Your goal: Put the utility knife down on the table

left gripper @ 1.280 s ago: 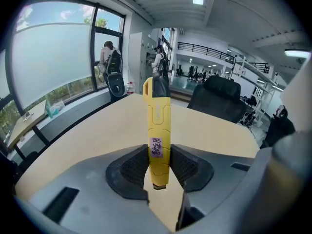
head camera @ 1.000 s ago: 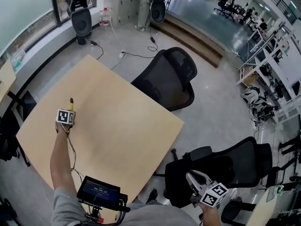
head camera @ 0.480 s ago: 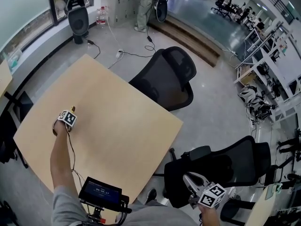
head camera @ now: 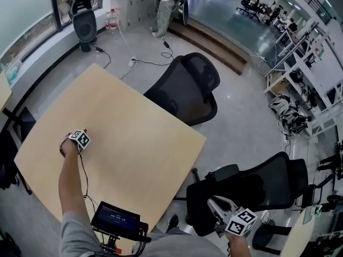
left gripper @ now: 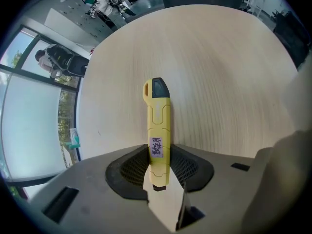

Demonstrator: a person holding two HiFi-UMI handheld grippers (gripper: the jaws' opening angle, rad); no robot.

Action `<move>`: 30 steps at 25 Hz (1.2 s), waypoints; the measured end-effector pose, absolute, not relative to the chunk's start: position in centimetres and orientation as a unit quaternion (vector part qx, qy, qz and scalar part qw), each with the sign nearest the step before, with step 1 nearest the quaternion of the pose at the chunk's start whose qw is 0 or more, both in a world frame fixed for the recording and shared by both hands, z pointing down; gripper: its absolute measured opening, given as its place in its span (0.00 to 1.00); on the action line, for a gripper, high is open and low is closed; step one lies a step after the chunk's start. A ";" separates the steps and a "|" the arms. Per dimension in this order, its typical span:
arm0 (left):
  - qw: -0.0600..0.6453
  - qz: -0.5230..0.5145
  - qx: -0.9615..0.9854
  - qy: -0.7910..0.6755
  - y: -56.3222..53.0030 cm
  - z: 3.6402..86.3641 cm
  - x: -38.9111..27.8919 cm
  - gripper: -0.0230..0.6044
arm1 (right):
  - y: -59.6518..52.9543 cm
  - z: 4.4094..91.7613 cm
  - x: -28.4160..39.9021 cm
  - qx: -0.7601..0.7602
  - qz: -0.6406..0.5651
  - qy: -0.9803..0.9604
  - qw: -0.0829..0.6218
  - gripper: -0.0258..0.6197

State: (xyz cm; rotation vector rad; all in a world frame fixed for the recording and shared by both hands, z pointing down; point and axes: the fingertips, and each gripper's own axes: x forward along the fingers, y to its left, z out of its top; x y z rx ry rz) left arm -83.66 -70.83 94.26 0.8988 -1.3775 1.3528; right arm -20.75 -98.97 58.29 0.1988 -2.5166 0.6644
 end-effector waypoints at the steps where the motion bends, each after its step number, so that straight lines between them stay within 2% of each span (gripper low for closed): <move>1: 0.486 0.558 0.369 -0.562 -70.8 94.2 -83.6 0.24 | -98.9 58.3 -20.8 0.073 0.246 -0.930 0.262 0.13; 9: 0.494 0.546 0.385 -0.557 -70.4 93.7 -82.2 0.24 | -98.7 58.1 -20.5 0.067 0.244 -0.934 0.254 0.13; 18: 0.436 0.496 0.381 -0.647 -70.6 87.3 -80.6 0.23 | -99.1 56.4 -19.8 0.035 0.242 -0.948 0.205 0.13; 20: 0.409 0.463 0.392 -0.681 -71.5 84.4 -78.8 0.08 | -99.4 55.6 -19.2 0.027 0.227 -0.955 0.189 0.13; 21: 0.396 0.437 0.400 -0.701 -72.0 82.7 -77.7 0.05 | -99.6 55.1 -18.9 0.024 0.219 -0.958 0.182 0.13; 25: 0.343 0.311 0.437 -0.771 -74.8 75.3 -71.3 0.04 | -100.4 53.2 -16.9 0.023 0.197 -0.967 0.159 0.08; 30: 0.240 0.160 0.517 -0.806 -80.7 66.2 -60.8 0.04 | -101.6 52.2 -13.4 0.029 0.193 -0.972 0.132 0.07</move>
